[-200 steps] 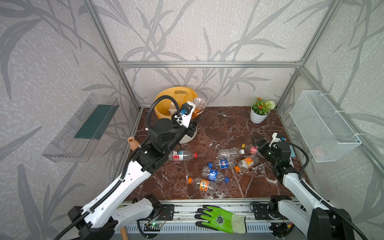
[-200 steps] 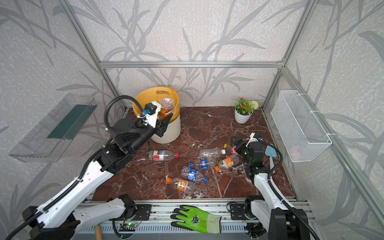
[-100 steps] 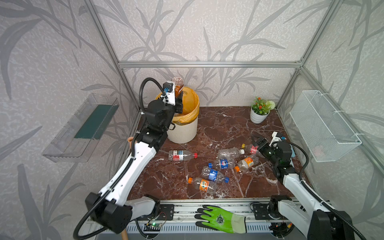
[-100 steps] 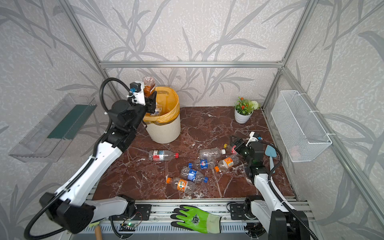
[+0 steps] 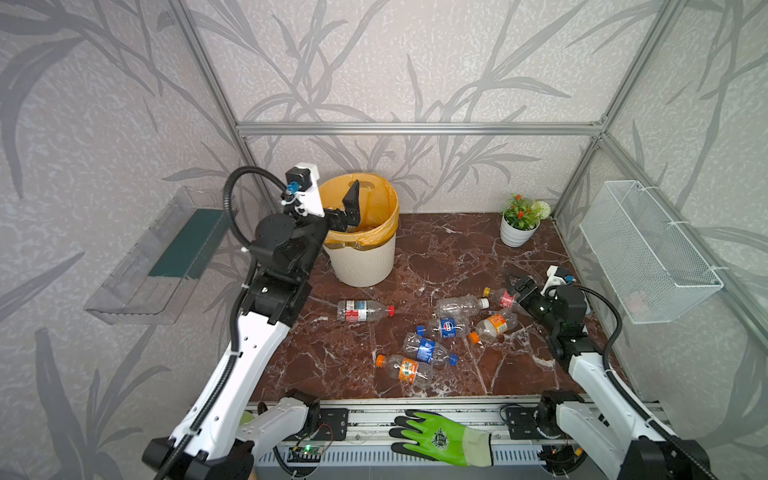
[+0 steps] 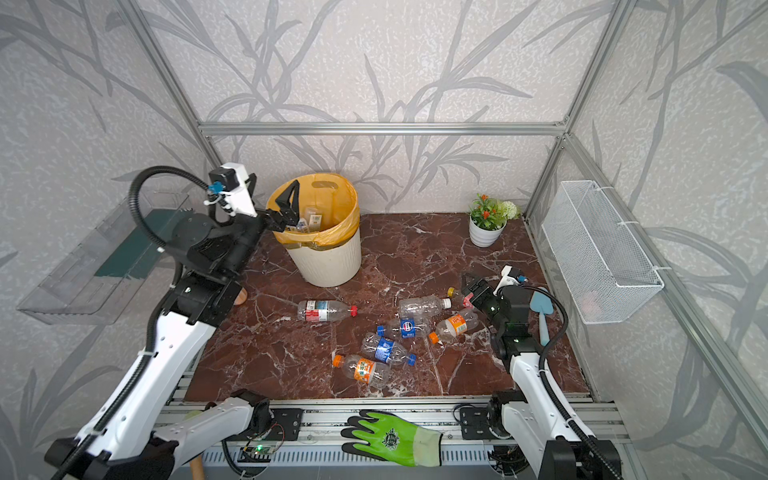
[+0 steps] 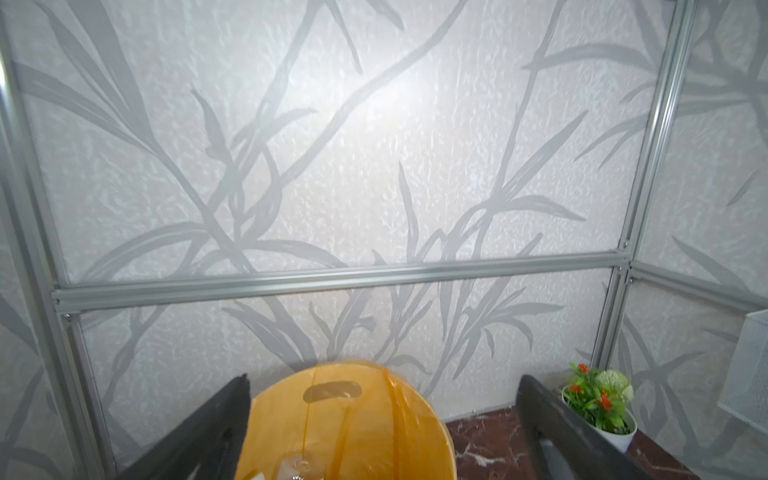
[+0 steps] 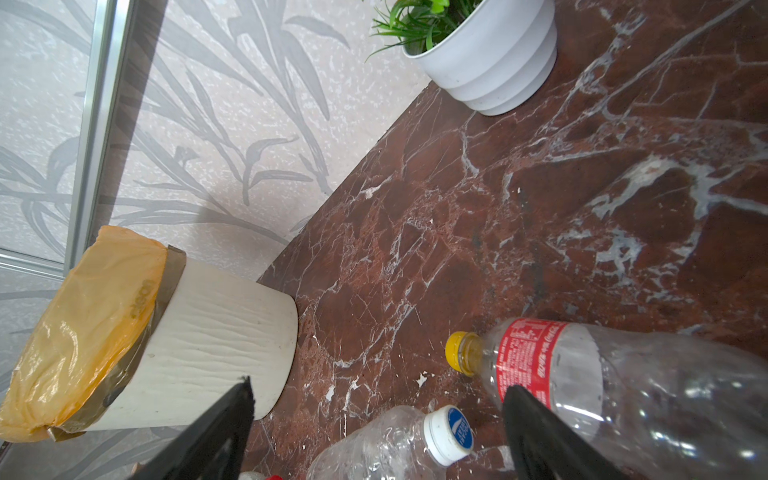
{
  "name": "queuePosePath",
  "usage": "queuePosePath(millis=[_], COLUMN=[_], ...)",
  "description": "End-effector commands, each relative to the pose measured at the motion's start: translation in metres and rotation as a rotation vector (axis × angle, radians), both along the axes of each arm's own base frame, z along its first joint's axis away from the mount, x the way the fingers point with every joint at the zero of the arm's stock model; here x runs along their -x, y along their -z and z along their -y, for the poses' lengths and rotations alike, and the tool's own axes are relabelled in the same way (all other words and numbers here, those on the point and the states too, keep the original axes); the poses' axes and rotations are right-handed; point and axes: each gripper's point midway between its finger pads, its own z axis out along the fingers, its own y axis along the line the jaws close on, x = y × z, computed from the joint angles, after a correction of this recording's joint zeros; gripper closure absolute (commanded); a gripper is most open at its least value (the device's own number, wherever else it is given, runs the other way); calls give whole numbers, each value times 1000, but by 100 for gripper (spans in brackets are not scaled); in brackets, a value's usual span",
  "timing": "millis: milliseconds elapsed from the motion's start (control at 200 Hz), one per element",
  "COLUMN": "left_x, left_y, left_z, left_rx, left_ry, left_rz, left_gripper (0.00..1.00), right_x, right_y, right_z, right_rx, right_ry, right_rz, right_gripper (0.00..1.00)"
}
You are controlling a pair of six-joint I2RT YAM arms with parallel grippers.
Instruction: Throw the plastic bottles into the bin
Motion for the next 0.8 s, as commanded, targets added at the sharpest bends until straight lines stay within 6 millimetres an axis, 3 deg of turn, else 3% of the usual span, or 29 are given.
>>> queuePosePath(millis=[0,290,515,795], left_x=[-8,17,24,35], left_y=[48,120,178,218], left_z=[11,22,40,53], left_rx=[-46,-105,-223,-188], left_ry=[26,45,56,82], left_rz=[-113,-274,-398,-461], left_gripper=[1,1,1,1], right_x=[-4,3,12,26], right_y=[-7,14,34,59], right_z=[2,2,2,-7], right_rx=[12,-7,3,14], right_ry=[10,20,26,17], right_rz=[2,-84,-166,-274], right_gripper=[6,8,9,11])
